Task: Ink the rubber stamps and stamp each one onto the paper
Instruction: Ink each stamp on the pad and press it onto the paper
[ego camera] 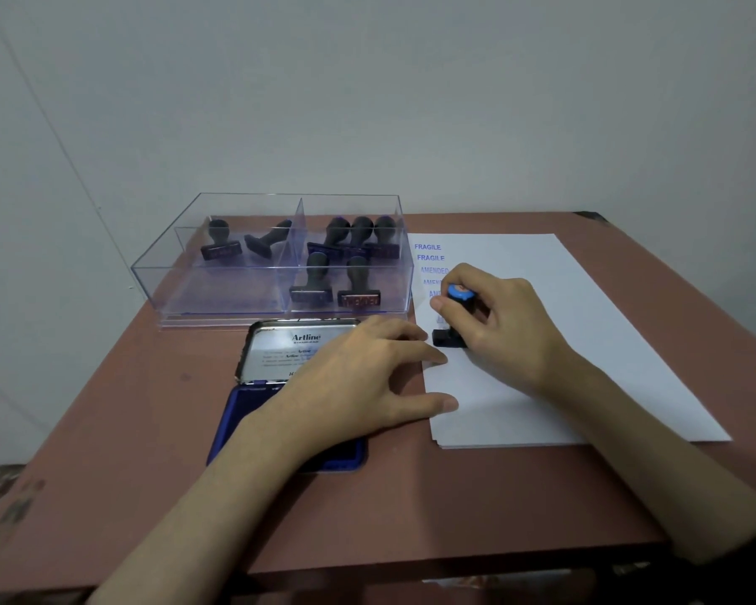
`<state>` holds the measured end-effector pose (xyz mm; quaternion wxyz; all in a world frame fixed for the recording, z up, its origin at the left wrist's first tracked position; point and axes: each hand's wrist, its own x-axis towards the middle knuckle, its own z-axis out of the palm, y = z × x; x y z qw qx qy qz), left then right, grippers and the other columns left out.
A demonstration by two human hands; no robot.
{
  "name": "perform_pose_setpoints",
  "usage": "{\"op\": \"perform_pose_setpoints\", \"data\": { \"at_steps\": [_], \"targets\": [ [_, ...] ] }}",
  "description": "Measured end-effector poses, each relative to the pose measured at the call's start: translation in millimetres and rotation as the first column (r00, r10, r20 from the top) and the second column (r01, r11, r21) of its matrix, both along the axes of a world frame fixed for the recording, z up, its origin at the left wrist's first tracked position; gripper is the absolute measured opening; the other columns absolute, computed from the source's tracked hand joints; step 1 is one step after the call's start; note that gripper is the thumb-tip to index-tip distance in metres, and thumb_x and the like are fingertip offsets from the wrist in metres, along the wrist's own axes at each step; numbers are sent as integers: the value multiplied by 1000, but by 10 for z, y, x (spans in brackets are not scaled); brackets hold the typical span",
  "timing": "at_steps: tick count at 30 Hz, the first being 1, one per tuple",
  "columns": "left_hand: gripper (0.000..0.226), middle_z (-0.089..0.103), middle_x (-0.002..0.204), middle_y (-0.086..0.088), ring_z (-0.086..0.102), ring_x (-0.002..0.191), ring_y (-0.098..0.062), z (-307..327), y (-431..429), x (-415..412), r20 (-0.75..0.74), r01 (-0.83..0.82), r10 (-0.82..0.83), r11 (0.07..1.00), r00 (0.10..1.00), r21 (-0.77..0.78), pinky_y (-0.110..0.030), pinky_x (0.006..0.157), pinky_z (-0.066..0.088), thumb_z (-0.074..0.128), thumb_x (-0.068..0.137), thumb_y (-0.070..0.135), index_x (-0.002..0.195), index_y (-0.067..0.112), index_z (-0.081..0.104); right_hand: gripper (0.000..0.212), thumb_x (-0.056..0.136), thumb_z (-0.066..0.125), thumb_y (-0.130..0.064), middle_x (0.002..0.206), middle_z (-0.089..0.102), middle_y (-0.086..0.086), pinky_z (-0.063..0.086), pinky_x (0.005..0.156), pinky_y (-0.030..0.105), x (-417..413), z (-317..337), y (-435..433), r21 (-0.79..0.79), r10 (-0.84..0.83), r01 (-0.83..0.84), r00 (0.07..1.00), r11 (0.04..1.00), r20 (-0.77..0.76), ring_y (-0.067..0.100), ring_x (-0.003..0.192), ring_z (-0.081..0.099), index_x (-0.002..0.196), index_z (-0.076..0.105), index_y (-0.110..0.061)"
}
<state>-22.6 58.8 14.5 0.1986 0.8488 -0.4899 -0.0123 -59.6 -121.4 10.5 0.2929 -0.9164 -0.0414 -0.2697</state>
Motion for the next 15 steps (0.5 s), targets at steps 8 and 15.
{"op": "perform_pose_setpoints", "data": {
  "at_steps": [8, 15],
  "targets": [
    [51, 47, 131, 14, 36, 121, 0, 9, 6, -9, -6, 2, -2, 1000, 1000, -7, -18, 98, 30, 57, 78, 60, 122, 36, 57, 14, 87, 53, -27, 56, 52, 6, 31, 52, 16, 14, -8, 8, -55, -11, 12, 1000, 998, 21, 20, 50, 39, 78, 45, -19],
    [52, 47, 131, 13, 36, 120, -1, 6, 4, 4, 3, 8, -8, 1000, 1000, 1, -20, 98, 33, 55, 78, 62, 123, 36, 56, 13, 85, 49, -29, 53, 49, 3, 31, 51, 15, -2, -21, 25, -108, -40, 45, 998, 993, 41, 15, 45, 41, 78, 43, -20]
  ]
}}
